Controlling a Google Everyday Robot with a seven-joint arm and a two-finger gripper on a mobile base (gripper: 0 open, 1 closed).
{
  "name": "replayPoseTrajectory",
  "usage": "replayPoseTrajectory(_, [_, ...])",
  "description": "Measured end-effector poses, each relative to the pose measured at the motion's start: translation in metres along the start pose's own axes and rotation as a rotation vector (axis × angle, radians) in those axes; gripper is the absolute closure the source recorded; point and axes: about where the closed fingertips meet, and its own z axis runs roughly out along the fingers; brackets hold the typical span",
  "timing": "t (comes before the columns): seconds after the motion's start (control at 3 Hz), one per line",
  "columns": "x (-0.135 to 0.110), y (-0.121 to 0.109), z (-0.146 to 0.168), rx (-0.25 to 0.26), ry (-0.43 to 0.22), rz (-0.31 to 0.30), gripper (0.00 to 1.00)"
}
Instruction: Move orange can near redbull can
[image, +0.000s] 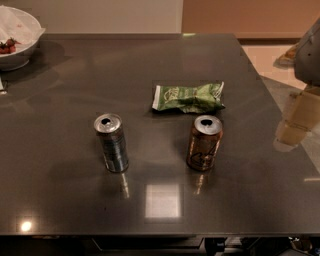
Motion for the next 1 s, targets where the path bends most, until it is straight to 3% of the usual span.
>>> replayPoseTrajectory(0.67, [-0.004,0.001,0.000,0.002,-0.020,-0.008,0.00])
replayPoseTrajectory(1.0, [-0.012,0.003,0.006,-0.003,-0.066,-0.010,0.00])
